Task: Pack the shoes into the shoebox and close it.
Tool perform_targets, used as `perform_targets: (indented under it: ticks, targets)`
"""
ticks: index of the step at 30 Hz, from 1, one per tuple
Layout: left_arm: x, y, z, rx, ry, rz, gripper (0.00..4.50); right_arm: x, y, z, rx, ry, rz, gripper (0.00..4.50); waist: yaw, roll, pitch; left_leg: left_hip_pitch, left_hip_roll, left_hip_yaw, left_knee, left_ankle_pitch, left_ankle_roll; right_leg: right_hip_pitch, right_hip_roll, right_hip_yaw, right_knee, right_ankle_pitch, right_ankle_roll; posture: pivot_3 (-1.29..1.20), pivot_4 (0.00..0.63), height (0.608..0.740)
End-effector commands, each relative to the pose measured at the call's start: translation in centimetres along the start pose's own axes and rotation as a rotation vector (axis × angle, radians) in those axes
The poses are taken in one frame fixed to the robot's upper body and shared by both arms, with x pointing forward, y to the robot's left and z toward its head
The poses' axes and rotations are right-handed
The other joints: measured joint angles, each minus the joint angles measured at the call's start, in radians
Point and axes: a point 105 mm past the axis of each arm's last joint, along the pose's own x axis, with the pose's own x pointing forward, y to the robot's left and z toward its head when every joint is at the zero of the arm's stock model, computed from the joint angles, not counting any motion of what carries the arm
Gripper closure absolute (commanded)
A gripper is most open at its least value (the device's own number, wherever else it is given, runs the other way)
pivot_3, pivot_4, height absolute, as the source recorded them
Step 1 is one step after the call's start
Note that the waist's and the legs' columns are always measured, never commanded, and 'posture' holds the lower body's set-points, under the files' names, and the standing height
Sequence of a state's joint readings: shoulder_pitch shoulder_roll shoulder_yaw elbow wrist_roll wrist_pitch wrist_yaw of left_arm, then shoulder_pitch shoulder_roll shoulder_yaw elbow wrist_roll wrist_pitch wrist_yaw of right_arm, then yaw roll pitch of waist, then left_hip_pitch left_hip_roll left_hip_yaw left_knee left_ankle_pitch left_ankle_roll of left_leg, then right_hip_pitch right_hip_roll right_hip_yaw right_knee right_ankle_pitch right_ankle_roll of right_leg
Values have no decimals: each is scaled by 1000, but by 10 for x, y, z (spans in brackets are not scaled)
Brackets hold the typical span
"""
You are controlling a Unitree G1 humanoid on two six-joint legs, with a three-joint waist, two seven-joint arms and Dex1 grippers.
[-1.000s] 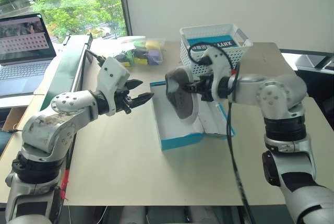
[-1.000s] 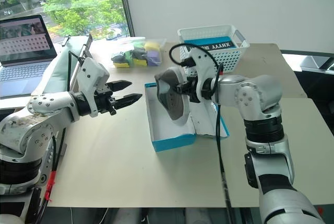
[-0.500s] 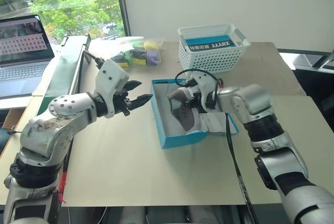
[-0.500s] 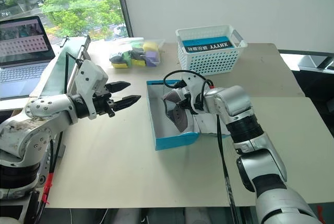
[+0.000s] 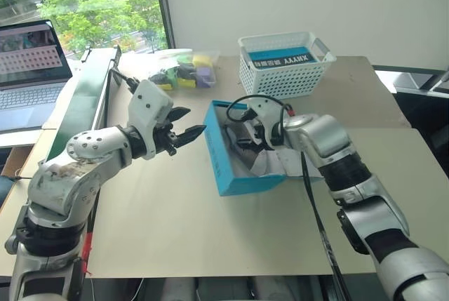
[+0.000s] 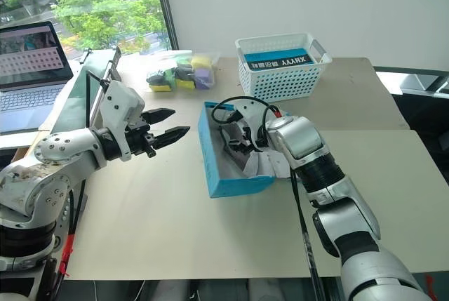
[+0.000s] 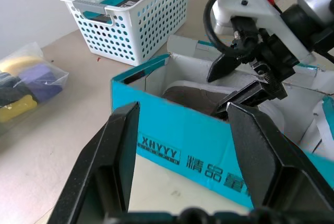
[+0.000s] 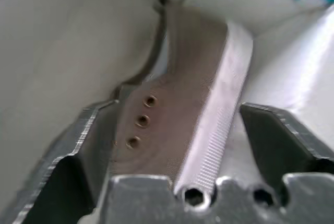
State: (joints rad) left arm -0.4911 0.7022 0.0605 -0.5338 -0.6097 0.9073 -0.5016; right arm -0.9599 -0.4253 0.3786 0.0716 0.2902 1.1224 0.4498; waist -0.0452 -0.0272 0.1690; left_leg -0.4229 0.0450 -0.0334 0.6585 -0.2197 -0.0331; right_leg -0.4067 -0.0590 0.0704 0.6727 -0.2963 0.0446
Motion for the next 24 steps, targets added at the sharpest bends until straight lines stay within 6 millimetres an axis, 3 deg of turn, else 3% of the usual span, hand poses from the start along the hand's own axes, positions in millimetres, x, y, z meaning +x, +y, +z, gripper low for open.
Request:
perform_targets:
  ticks: [1, 5, 7, 10, 12, 16, 19, 22, 24]
  targets:
    - [-4, 2, 10, 26, -34, 15, 1649, -26, 0, 36, -114, -106, -20, 33, 1, 0, 0, 0, 0, 0, 0, 0, 0, 0, 0, 0, 0, 0, 0, 0, 150, 740]
    - [-5, 6, 9, 23, -30, 31, 1649, -46, 1, 51, -131, -149, 12, 33, 4, 0, 0, 0, 0, 0, 0, 0, 0, 0, 0, 0, 0, 0, 0, 0, 150, 740]
    - [-5, 11, 8, 17, -23, 60, 1649, -66, 10, 72, -112, -279, 133, 33, 4, 0, 0, 0, 0, 0, 0, 0, 0, 0, 0, 0, 0, 0, 0, 0, 150, 740]
    - [-7, 31, -3, 21, 38, 186, 1649, -103, 24, 97, -149, -502, 307, 33, 4, 0, 0, 0, 0, 0, 0, 0, 0, 0, 0, 0, 0, 0, 0, 0, 150, 740]
    - [-11, 56, -14, 24, 88, 364, 1649, -120, 27, 90, -173, -549, 395, 33, 5, 0, 0, 0, 0, 0, 0, 0, 0, 0, 0, 0, 0, 0, 0, 0, 150, 740]
    - [-22, 83, -23, -15, 106, 579, 1649, -120, 21, 78, -126, -536, 411, 33, 7, 0, 0, 1, 0, -1, 1, 0, 1, 3, 0, -1, -1, 0, 0, 0, 150, 740]
    - [-34, 95, -27, -81, 88, 674, 1082, -118, 25, 74, -124, -544, 426, 0, 4, 0, 0, 1, 0, -1, 1, 0, 1, 2, 0, 0, 1, 0, 0, 0, 150, 740]
    - [-57, 114, -32, -127, 89, 831, 25, -115, 29, 70, -117, -553, 446, 0, 1, 0, 0, 1, 0, -1, 1, 0, 1, 1, 0, 0, 2, 0, 0, 0, 150, 740]
    - [-74, 125, -36, -161, 90, 924, 7, -114, 31, 70, -111, -572, 466, 0, 1, 0, 0, 1, 0, -1, 1, 0, 1, 1, 0, 0, 2, 0, 0, 0, 150, 740]
